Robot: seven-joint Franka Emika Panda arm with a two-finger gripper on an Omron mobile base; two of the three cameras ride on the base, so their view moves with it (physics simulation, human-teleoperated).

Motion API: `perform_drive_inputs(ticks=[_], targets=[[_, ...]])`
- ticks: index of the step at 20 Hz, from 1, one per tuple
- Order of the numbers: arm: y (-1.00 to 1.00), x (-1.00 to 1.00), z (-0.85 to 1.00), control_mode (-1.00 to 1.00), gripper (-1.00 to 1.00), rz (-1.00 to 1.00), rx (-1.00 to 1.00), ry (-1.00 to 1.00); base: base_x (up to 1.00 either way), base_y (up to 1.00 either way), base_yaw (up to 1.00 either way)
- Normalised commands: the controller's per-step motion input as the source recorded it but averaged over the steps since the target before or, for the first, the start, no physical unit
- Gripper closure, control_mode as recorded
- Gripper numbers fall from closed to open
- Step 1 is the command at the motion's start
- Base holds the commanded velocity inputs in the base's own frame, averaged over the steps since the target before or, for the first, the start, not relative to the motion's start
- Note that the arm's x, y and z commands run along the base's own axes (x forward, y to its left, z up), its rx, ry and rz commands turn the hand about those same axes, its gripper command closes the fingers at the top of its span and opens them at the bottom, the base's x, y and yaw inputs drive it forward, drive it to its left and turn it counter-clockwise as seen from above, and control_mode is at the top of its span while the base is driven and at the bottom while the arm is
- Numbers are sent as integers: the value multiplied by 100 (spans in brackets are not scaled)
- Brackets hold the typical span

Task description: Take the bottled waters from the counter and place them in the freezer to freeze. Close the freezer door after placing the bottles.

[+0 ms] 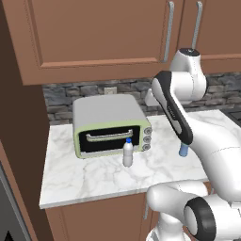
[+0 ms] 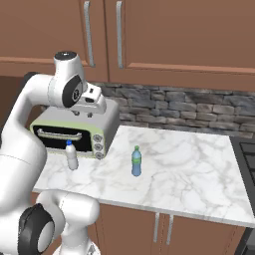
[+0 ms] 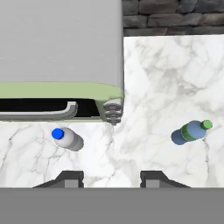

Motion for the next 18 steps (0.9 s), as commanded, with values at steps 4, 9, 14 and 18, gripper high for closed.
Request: perform_drive_inputs(ticks=[4, 9, 14, 18], targets=[[-19, 0, 0, -100, -100, 0, 0, 0, 0, 0, 0], [-44, 0, -8, -100, -100, 0, 0, -5, 0, 0, 0], [-51, 0, -17, -100, -100, 0, 0, -1, 0, 0, 0], [-50, 0, -13, -100, -100, 2, 0, -8, 0, 0, 0]])
